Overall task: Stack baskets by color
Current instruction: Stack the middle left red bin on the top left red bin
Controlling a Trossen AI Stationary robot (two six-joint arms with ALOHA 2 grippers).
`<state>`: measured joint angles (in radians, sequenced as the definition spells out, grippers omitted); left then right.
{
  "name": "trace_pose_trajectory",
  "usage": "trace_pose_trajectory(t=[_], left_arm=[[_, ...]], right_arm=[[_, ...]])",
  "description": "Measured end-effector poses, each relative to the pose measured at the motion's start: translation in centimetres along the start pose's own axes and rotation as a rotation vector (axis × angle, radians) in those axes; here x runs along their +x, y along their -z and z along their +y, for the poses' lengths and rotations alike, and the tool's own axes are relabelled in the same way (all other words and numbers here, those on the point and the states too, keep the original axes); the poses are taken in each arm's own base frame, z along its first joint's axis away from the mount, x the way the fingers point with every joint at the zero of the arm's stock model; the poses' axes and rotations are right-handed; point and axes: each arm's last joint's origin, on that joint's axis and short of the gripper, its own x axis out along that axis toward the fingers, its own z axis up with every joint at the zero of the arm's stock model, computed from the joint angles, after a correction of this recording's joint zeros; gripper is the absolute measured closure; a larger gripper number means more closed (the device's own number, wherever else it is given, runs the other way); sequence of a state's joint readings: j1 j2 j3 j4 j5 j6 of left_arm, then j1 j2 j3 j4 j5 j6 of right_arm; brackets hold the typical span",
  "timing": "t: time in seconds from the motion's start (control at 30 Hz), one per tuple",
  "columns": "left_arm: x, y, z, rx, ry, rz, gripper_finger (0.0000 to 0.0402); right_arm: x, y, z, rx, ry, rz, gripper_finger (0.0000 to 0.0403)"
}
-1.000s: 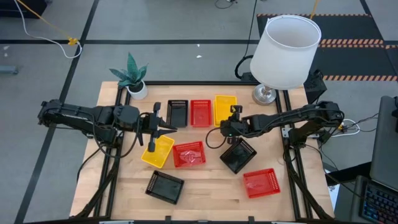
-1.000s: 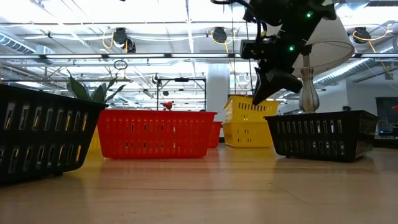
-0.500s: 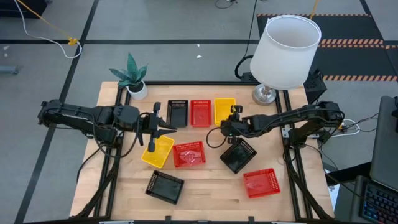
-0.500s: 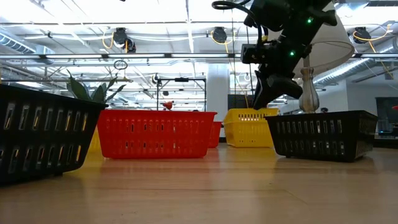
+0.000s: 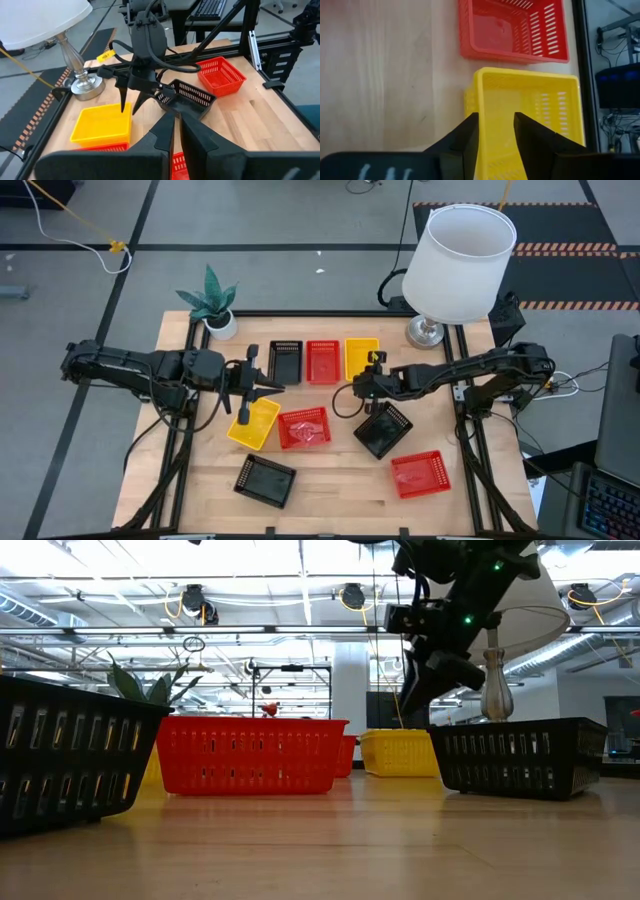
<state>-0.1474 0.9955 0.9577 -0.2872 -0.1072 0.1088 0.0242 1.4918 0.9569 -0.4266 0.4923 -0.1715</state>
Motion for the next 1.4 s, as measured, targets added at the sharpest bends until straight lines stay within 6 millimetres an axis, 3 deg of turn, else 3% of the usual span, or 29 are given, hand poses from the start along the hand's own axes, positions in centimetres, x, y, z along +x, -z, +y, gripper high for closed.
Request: trace_pose_trajectory(t=[0.37, 0.6, 0.83, 1.07, 1.23, 1.4], left_arm=[[0.0, 0.3, -0.1, -0.047, 0.009, 0.034, 0.0369], [0.7, 0.6, -1.8, -0.019, 0.074, 0.063, 0.0369], [4.3, 1.9, -4.5, 0.152, 0.154, 0.145, 0.0366], [7.4, 5.4, -6.5, 0.237, 0.216, 0.388, 0.0295], [8.0, 7.3, -7.8, 0.31, 0.268, 0.532, 0.0239], [8.7, 8.7, -8.8, 0.389, 0.333, 0.607, 0.0221]], right_arm=[[-1.4, -0.3, -0.3, -0.029, -0.013, -0.017, 0.0282], [-5.4, -1.5, -0.6, -0.007, -0.142, -0.172, 0.0282], [-9.2, -1.1, -1.1, 0.014, -0.157, -0.299, 0.0282], [-11.4, -0.6, -1.4, 0.025, -0.171, -0.378, 0.0282], [-11.6, -0.6, -1.4, 0.022, -0.171, -0.386, 0.0282], [-11.5, -0.6, -1.4, 0.019, -0.171, -0.383, 0.0282]])
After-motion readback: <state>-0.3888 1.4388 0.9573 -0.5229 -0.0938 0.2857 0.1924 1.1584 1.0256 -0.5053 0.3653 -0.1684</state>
